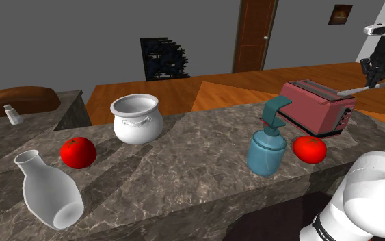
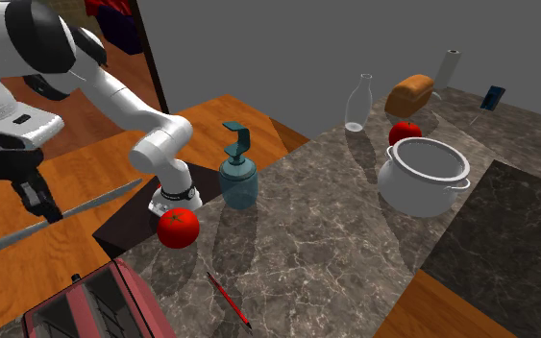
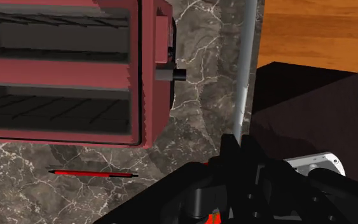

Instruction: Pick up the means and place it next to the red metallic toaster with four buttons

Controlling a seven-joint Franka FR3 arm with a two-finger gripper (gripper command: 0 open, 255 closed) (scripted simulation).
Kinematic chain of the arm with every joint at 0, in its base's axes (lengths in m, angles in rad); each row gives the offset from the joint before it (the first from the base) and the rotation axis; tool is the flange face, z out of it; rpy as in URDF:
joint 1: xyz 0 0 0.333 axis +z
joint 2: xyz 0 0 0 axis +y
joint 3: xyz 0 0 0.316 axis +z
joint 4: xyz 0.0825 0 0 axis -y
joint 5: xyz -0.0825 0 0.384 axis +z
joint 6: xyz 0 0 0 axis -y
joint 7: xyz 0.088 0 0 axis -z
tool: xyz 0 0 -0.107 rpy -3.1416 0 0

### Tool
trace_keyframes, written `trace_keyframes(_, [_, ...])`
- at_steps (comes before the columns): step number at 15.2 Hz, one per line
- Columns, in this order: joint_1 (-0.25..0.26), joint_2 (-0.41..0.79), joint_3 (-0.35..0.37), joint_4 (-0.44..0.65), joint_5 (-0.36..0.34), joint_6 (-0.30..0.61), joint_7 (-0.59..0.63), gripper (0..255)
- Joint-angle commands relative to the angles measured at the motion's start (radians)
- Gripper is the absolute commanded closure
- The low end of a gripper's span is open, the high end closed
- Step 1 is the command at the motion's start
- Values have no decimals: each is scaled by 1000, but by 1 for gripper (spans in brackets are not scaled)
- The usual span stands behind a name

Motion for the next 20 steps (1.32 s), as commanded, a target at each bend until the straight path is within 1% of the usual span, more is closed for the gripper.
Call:
trace_keyframes(1, [16,19,-57,46,-23,6,-53,255])
trace_keyframes(5, [67,65,-179,155,-56,16,-154,255])
trace_keyframes(9, [153,111,-323,284,-79,23,-255,255])
trace_keyframes(11, [212,131,-406,359,-88,23,-304,255])
trace_keyframes(13, [286,144,-496,441,-101,18,-352,255])
trace_keyframes(14, [328,147,-543,486,-108,13,-376,255])
trace_keyframes(15, [391,148,-609,552,-120,5,-408,255])
trace_keyframes(20, [348,118,-593,462,-139,60,-383,255])
